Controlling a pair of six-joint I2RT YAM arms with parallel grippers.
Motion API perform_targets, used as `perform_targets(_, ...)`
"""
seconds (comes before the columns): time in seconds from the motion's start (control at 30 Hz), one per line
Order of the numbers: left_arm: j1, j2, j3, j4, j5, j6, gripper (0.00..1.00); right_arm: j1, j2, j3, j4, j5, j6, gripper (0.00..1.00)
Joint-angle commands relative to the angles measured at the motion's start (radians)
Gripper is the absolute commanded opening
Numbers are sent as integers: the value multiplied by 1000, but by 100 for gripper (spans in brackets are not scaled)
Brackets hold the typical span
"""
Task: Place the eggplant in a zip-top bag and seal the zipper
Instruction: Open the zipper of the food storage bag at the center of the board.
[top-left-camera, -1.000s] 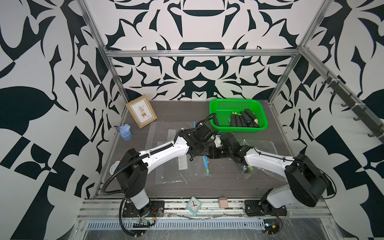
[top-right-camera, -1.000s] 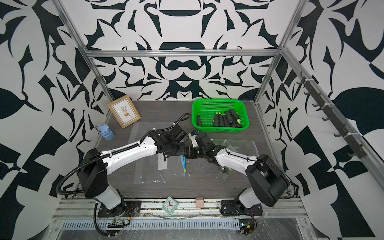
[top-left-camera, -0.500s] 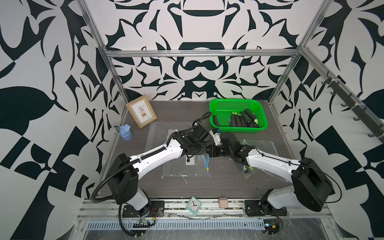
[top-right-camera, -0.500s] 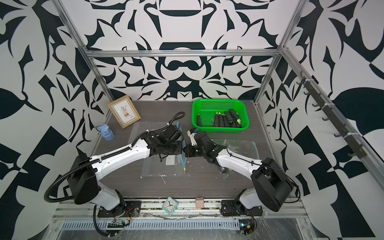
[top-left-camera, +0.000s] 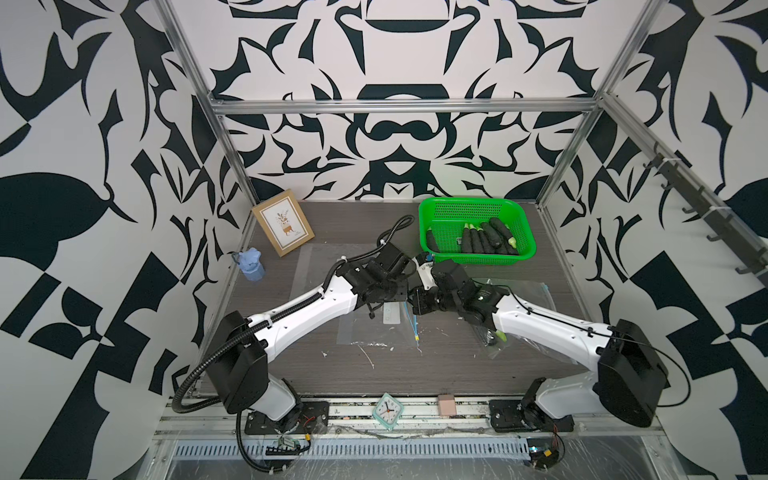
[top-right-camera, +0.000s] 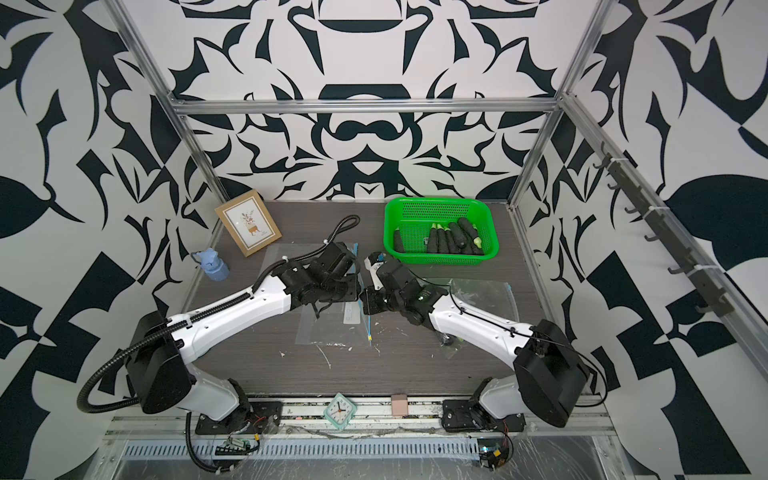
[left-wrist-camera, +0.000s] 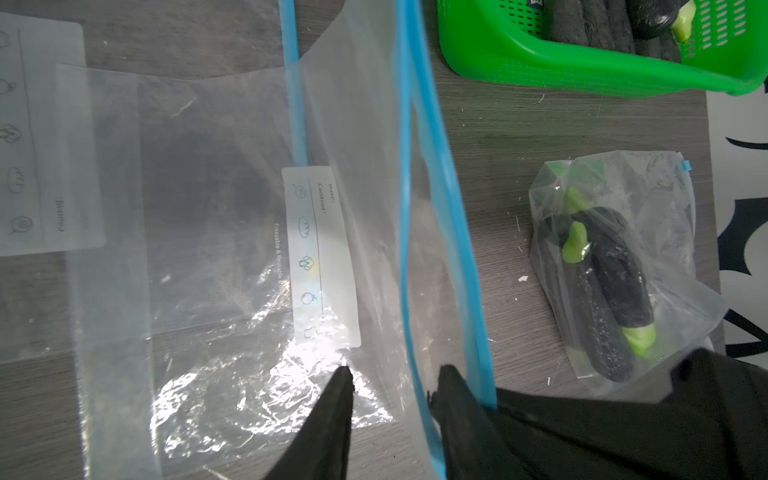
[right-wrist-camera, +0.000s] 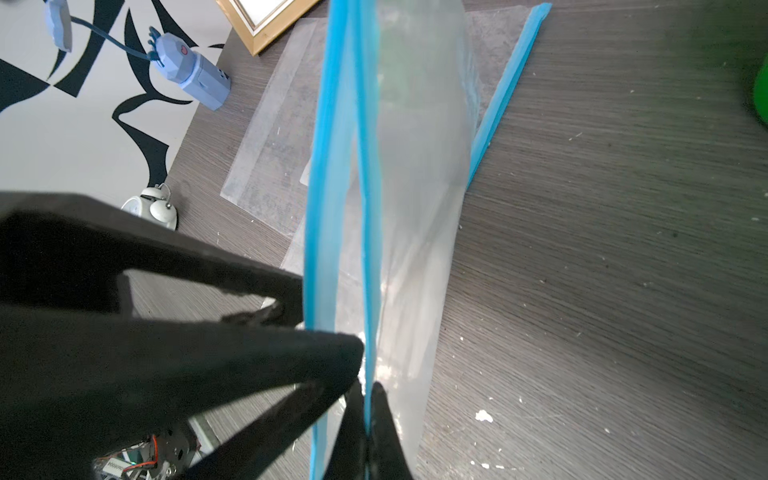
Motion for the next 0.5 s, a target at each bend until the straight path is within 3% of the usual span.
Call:
perform_targets(0.0, 17, -24, -3, 9, 1, 10, 38, 6, -20, 44, -20, 34, -23, 0)
perform_targets(0.3, 27, -23, -10, 20, 13, 17, 26, 8, -34, 59, -76, 92, -41, 0)
perform_targets(0.47, 26, -14, -30, 49, 46, -7, 25, 8, -26, 79, -81, 87, -46, 0)
